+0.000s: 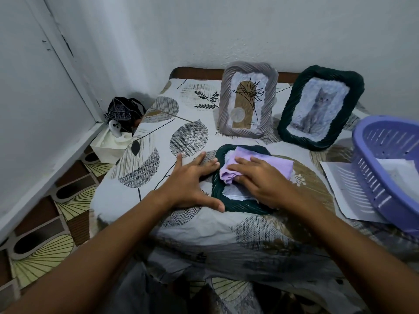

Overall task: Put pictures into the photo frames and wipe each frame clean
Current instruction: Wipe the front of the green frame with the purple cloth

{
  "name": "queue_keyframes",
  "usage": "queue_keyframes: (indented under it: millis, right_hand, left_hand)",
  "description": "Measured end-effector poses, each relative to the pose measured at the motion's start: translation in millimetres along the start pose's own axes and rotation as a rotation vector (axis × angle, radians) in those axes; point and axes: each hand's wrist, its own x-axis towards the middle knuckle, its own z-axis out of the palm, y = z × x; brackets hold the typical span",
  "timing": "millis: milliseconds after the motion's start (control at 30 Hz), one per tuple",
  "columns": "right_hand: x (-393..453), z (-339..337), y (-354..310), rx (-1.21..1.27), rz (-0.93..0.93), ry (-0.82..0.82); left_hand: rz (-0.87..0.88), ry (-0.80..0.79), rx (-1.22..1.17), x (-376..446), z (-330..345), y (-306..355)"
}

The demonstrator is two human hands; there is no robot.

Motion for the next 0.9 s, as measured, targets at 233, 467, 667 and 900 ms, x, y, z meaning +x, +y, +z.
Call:
queue_keyframes:
  millis: [233, 467, 667, 900]
  right_hand:
    - [31.4, 0.7, 0.5, -0.03, 0.132, 0.05]
    - [14.4, 0.3, 5.3, 0.086, 0.081, 0.034]
    - [6.4, 5.6, -1.6, 0.127, 0.111, 0.024]
    - [-14.8, 8.3, -3.2, 0.12, 0.057, -0.001]
  left_hand:
    - [-0.005, 0.0, -0.011, -2.3, -5.4, 5.4]
    - [0.008, -0.02, 0.013, -0.3, -3.7, 2.0]
    - [0.008, -0.029, 0.022, -0.2, -5.9, 2.6]
    - [0.025, -0.061, 0.055, -2.5, -9.0, 1.7]
